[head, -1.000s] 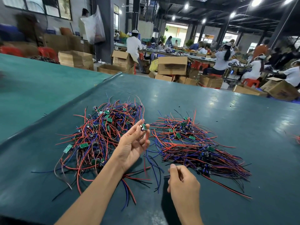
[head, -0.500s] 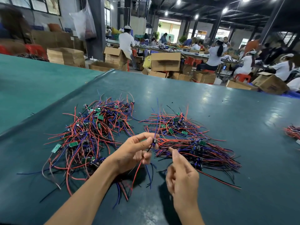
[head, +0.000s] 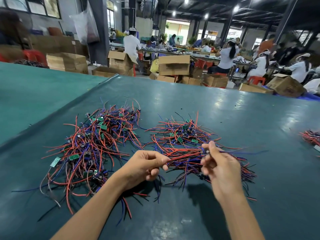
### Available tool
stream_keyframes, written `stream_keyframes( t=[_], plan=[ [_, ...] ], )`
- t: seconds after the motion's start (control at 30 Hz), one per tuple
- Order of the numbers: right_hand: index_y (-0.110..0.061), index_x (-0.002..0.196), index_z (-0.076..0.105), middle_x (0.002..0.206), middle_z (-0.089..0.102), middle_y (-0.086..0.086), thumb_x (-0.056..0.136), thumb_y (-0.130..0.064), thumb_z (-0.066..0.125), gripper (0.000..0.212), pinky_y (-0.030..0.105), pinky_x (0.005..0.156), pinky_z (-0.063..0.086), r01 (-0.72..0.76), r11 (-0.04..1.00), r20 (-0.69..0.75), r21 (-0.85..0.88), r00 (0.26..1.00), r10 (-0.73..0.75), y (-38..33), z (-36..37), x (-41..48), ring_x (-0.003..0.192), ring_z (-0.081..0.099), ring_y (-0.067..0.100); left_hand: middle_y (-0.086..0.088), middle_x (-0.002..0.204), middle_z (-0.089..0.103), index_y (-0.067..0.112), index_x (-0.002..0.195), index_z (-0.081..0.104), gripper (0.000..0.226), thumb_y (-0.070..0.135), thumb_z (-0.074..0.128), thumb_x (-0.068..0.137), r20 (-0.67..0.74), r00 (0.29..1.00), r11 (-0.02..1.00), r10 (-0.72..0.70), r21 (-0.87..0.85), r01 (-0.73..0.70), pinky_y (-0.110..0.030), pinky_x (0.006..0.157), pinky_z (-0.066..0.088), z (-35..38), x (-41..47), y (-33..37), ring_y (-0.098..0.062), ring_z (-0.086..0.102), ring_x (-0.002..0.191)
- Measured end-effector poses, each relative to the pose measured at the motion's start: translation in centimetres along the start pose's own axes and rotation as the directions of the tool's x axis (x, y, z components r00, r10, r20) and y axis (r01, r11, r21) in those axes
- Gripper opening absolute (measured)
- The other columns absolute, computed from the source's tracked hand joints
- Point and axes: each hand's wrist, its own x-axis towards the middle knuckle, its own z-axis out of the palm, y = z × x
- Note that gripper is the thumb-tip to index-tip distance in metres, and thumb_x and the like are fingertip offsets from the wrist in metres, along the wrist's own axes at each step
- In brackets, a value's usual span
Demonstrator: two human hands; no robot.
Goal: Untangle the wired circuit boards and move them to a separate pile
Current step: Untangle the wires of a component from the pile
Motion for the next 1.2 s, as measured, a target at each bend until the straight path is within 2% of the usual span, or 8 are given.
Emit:
stream_keyframes(
  t=[0.13, 0.33, 0.67, 0.83, 0.93, 1.03, 1.1, 1.2],
  plan=[
    [0.003, 0.096, 0.072, 0.066, 0.058, 0.003, 0.091, -0.014, 0.068, 0.017, 0.023, 0.037, 0.035, -0.046, 0.986, -0.007, -0.160, 0.999, 0.045, -2.0, -2.5, 2.6, 0.051, 0.058, 0.014, -0.015, 0.079, 0.072, 0.005, 0.087, 0.076, 0.012, 0.017, 0.076, 0.085, -0.221, 0.960, 0.982, 0.174, 0.111, -0.152, -0.018, 0.039, 0.036, 0.0, 0.8, -0.2, -0.009, 0.054, 0.053],
    [-0.001, 0.088, 0.067, 0.068, 0.070, 0.005, 0.088, -0.003, 0.071, 0.004, 0.018, 0.042, 0.047, -0.135, 0.990, -0.198, -0.035, 0.972, 0.126, -2.5, -7.1, 6.1, 0.054, 0.069, 0.012, 0.003, 0.058, 0.067, 0.017, 0.082, 0.077, 0.007, 0.016, 0.077, 0.089, -0.293, 0.908, 0.819, 0.301, 0.567, -0.089, -0.016, 0.043, 0.038, 2.0, 3.2, -0.2, -0.003, 0.050, 0.040],
    [0.004, 0.091, 0.055, 0.075, 0.067, 0.022, 0.090, 0.005, 0.065, 0.010, 0.025, 0.047, 0.057, -0.061, 0.984, -0.412, 0.167, 0.903, 0.126, 0.7, -8.9, 5.8, 0.052, 0.071, 0.020, -0.001, 0.085, 0.069, 0.019, 0.114, 0.061, 0.026, 0.018, 0.072, 0.091, -0.545, 0.812, 0.901, 0.210, 0.431, 0.056, -0.018, 0.042, 0.039, 3.0, 4.0, -0.2, -0.010, 0.066, 0.054],
    [-0.017, 0.158, 0.003, 0.076, 0.066, 0.017, 0.098, -0.006, 0.060, 0.084, 0.030, 0.034, 0.051, 0.059, 0.997, -0.484, -0.059, 0.871, -0.080, 1.2, -8.7, 3.3, 0.041, 0.064, 0.015, 0.007, 0.086, 0.069, 0.029, 0.117, 0.059, 0.029, 0.022, 0.070, 0.091, -0.561, 0.685, 0.733, 0.464, 0.678, 0.058, -0.014, 0.066, 0.046, -0.7, -0.4, 3.2, -0.010, 0.065, 0.066],
    [-0.035, 0.151, 0.039, 0.069, 0.071, 0.001, 0.097, -0.025, 0.058, 0.058, 0.032, 0.060, 0.054, 0.234, 0.639, -0.238, -0.732, 0.791, -0.563, 3.4, -8.0, 0.2, 0.051, 0.062, 0.009, 0.001, 0.100, 0.066, 0.021, 0.121, 0.064, 0.029, 0.023, 0.068, 0.092, -0.369, 0.663, 0.291, 0.651, 0.928, 0.231, -0.031, 0.081, 0.048, -4.6, -3.5, 5.5, -0.019, 0.060, 0.087],
    [-0.024, 0.108, 0.078, 0.083, 0.077, -0.005, 0.085, -0.015, 0.063, 0.028, 0.014, 0.065, 0.050, 0.596, 0.177, 0.385, -0.783, 0.688, -0.615, 4.3, -6.8, -1.3, 0.061, 0.060, -0.006, -0.010, 0.126, 0.057, 0.017, 0.130, 0.056, 0.045, 0.043, 0.058, 0.094, -0.492, 0.695, -0.210, 0.525, 0.716, 0.666, -0.048, 0.096, 0.042, -8.0, -5.4, 6.5, -0.035, 0.049, 0.117],
    [-0.015, 0.099, 0.080, 0.088, 0.078, -0.004, 0.076, 0.003, 0.075, 0.029, 0.024, 0.059, 0.057, 0.713, 0.006, 0.618, -0.701, 0.612, -0.494, 4.8, -6.2, -1.4, 0.063, 0.069, 0.006, -0.012, 0.134, 0.048, 0.010, 0.132, 0.053, 0.055, 0.052, 0.050, 0.097, -0.682, 0.617, -0.187, 0.392, 0.597, 0.780, -0.050, 0.102, 0.041, -9.0, -6.2, 6.8, -0.040, 0.044, 0.124],
    [-0.014, 0.098, 0.080, 0.089, 0.077, -0.007, 0.073, 0.011, 0.078, 0.035, 0.027, 0.063, 0.056, 0.661, 0.068, 0.581, -0.747, 0.699, -0.417, 4.9, -6.1, -1.1, 0.068, 0.070, 0.008, -0.011, 0.127, 0.054, 0.008, 0.117, 0.063, 0.044, 0.047, 0.051, 0.099, -0.684, 0.636, -0.079, 0.358, 0.657, 0.750, -0.050, 0.099, 0.045, -10.0, -6.5, 7.2, -0.042, 0.047, 0.118]
  ],
)
